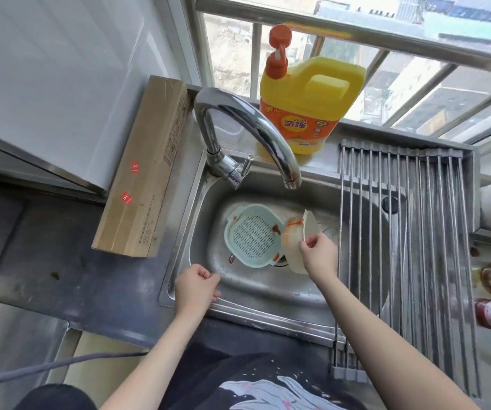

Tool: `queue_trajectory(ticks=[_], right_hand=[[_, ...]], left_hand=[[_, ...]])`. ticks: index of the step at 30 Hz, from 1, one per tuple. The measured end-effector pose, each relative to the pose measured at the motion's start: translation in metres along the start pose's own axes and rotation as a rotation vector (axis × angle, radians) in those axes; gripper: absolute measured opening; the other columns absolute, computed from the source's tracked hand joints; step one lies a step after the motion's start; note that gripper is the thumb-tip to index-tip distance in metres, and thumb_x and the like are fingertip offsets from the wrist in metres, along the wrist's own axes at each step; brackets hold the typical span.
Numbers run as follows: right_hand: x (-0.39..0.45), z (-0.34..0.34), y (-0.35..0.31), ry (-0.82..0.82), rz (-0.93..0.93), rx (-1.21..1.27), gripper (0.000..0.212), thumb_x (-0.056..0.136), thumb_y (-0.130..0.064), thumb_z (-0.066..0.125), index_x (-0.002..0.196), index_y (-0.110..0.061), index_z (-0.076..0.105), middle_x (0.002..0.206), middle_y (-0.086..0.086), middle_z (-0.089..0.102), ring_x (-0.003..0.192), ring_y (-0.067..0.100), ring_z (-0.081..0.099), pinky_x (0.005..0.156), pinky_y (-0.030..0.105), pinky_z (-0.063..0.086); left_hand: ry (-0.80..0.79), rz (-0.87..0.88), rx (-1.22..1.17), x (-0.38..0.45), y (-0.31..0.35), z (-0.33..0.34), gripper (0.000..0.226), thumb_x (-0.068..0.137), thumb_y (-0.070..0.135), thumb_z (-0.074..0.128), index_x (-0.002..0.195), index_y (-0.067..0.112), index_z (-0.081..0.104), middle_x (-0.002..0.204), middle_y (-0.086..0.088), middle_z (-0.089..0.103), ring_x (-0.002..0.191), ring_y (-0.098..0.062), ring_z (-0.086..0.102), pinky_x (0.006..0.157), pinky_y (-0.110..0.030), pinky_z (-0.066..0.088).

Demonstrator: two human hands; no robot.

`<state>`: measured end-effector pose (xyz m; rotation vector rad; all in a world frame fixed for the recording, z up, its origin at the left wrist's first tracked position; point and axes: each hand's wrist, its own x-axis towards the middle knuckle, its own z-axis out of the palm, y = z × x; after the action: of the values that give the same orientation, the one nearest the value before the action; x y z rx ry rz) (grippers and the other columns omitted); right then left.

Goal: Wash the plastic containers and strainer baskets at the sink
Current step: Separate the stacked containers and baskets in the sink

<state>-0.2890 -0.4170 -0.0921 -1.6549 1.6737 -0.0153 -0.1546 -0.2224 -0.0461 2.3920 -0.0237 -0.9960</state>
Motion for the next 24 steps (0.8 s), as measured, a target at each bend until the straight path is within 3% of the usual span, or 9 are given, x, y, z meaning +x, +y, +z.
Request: queue_trajectory(ticks=[5,9,12,16,18,21,24], right_hand=[[0.009,0.013,-0.008,0.057,-0.055,-0.184,0.007,0.088,-0.009,0.054,0.085,-0.005,0.058,0.087,0.01,0.06,0.08,0.026,0.056,0.065,0.033,0.043],[0.018,0.021,-0.003,0.046,-0.095,-0.384,0.011,0.089,0.002,0.049,0.094,-0.002,0.059,0.096,0.013,0.06,0.091,0.03,0.056,0.071,0.038,0.047],[0.026,0.022,0.005,-0.014,-0.059,-0.516,0.022,0.088,0.009,0.045,0.099,0.0,0.061,0.101,0.016,0.061,0.096,0.031,0.058,0.074,0.038,0.05],[0.026,0.029,0.012,-0.071,0.042,-0.512,0.022,0.088,0.008,0.046,0.103,-0.001,0.06,0.102,0.016,0.062,0.093,0.032,0.06,0.068,0.036,0.047],[0.022,0.029,0.012,-0.06,0.073,-0.43,0.019,0.089,0.003,0.051,0.106,-0.002,0.056,0.103,0.015,0.061,0.092,0.032,0.061,0.067,0.036,0.047],[0.012,0.032,0.012,-0.042,0.013,-0.334,0.016,0.092,-0.017,0.057,0.102,-0.006,0.051,0.093,0.01,0.06,0.083,0.029,0.061,0.061,0.034,0.045],[-0.001,0.043,0.016,-0.166,0.07,-0.219,0.017,0.094,-0.024,0.055,0.088,-0.008,0.053,0.082,0.008,0.06,0.074,0.028,0.062,0.059,0.036,0.05]], left_hand=[[-0.028,-0.013,0.01,0.006,-0.001,0.004,0.01,0.081,0.012,0.062,0.074,0.006,0.057,0.056,-0.007,0.068,0.046,-0.016,0.066,0.051,-0.031,0.053],[-0.121,-0.003,-0.014,0.016,0.011,0.012,0.009,0.081,0.009,0.062,0.082,0.005,0.055,0.068,-0.006,0.062,0.059,-0.021,0.07,0.06,-0.038,0.058],[-0.201,-0.009,0.03,0.032,0.023,0.024,0.01,0.077,0.008,0.062,0.077,0.012,0.054,0.068,-0.005,0.062,0.07,-0.03,0.071,0.07,-0.044,0.059],[-0.24,-0.09,0.025,0.06,0.03,0.042,0.013,0.076,0.013,0.066,0.074,0.016,0.054,0.086,-0.012,0.068,0.077,-0.03,0.07,0.077,-0.043,0.058],[-0.211,-0.063,0.1,0.067,0.036,0.044,0.013,0.076,0.015,0.066,0.086,0.011,0.058,0.099,-0.014,0.069,0.083,-0.025,0.065,0.077,-0.031,0.053],[-0.184,-0.041,0.139,0.074,0.047,0.047,0.033,0.084,0.008,0.061,0.117,0.002,0.056,0.117,-0.016,0.063,0.091,-0.023,0.057,0.069,-0.021,0.037],[-0.162,0.002,0.15,0.083,0.052,0.047,0.043,0.091,0.005,0.052,0.133,-0.002,0.045,0.135,-0.017,0.051,0.123,-0.029,0.05,0.082,-0.022,0.038]])
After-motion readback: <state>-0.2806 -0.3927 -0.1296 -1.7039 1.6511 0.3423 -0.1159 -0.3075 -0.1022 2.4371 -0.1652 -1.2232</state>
